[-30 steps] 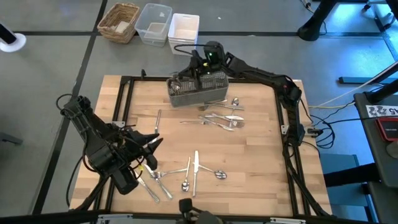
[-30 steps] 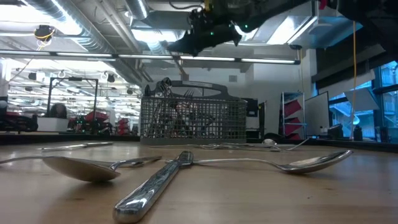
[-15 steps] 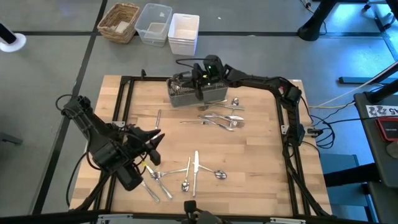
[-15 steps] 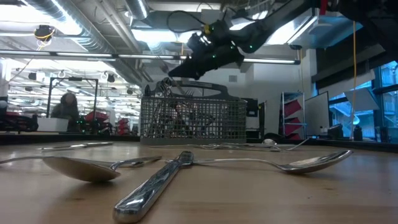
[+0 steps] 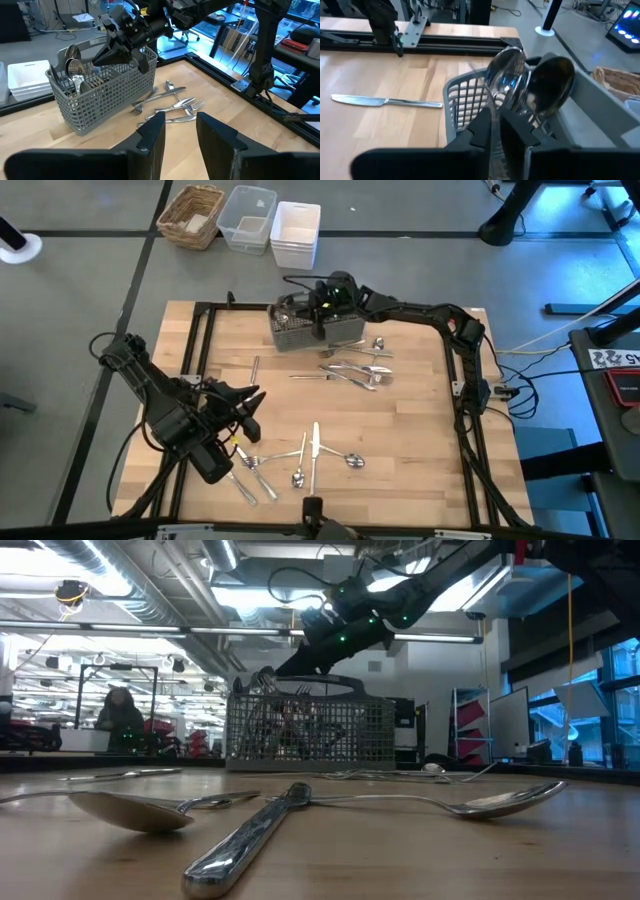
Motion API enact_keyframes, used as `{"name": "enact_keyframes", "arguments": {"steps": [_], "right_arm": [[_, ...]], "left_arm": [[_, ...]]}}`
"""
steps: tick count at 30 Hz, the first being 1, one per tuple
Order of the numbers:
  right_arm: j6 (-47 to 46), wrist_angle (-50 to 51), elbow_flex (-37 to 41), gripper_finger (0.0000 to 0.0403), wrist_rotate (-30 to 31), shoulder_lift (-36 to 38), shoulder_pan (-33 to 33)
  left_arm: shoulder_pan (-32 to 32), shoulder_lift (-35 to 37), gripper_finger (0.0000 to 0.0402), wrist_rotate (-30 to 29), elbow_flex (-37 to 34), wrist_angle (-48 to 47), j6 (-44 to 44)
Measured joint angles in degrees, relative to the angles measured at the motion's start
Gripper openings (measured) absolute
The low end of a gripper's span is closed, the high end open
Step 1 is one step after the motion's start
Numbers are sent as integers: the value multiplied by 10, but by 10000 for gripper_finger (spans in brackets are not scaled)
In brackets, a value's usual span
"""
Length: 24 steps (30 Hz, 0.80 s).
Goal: Sort silverware
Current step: Put the silver fork into the silverware rack, then put the silver spoon into the silverware rack
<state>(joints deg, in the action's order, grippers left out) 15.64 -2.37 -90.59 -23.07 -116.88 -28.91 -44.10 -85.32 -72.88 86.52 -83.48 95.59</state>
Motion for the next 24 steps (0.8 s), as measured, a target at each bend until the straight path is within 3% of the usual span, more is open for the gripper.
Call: {"name": "enact_keyframes", "arguments": {"steps": [7, 14, 24], "right_arm": [[-7, 21, 0, 73, -3, 0, 0], [-7, 44, 0, 61, -59, 19, 0], [11, 129, 0, 53, -70, 106, 0]], "left_arm": [[0, 0, 104, 0, 0, 1, 0], [8, 0, 104, 6, 0, 23, 1], [38, 0, 104, 11, 0, 64, -42]]}}
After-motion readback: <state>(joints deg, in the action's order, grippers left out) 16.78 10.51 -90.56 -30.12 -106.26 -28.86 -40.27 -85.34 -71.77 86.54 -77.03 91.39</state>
